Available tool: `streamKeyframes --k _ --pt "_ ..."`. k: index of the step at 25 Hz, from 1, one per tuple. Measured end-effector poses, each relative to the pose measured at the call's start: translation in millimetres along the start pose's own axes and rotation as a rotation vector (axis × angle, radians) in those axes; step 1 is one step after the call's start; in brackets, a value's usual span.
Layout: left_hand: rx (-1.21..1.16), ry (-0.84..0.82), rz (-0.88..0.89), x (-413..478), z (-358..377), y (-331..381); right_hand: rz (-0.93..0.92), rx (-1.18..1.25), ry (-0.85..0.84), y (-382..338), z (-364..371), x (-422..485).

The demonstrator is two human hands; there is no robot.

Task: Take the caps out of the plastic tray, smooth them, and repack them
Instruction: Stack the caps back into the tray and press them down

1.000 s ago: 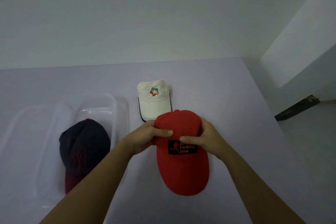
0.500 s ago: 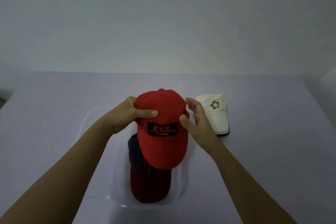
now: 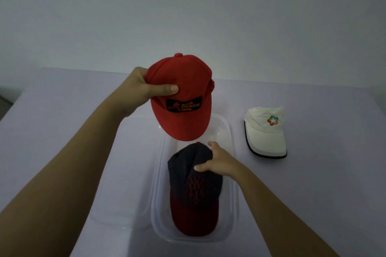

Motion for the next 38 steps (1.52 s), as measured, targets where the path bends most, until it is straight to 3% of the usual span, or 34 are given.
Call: streamKeyframes --k 3,7,11,17,22,27,30,35,38 --pt "-0.047 0.016 0.011 5 -2 -4 -0.017 -0.056 -0.066 -11 1 -3" --pt "-0.081 -0.033 -0.07 12 13 -34 -0.19 -0.187 -0.076 -35 14 -40" --pt "-0.092 -0.152 -0.217 12 53 -90 -0.333 -0.191 -0.025 -44 31 -75" --pt "-0.117 -0.393 -0.415 -23 102 -150 -0.398 -0.136 0.072 -34 32 -85" --pt "-0.21 -0.314 -0.471 -34 103 -160 -0.337 -0.187 0.513 -7 2 -87" --pt "-0.186 -0.294 -0.549 -34 106 -163 -0.221 -0.304 0.531 12 1 -59" --pt "-0.188 -0.261 -0.566 -35 106 -167 -0.192 -0.305 0.624 15 -6 -57" --pt "0.122 0.09 -0.37 -42 90 -150 -0.155 -0.41 0.789 18 -15 -59" --pt "0.193 0.065 -0.269 -53 97 -146 -0.145 -0.395 0.764 21 -15 -54"
Point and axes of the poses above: each hand's wrist, its own x-axis towards the middle knuckle, its own z-axis out of the palm, y = z × x, the point moved 10 cm from there along x, towards the middle knuckle, and after that the axes turned 12 degrees about -y, right-handed, at the moved point
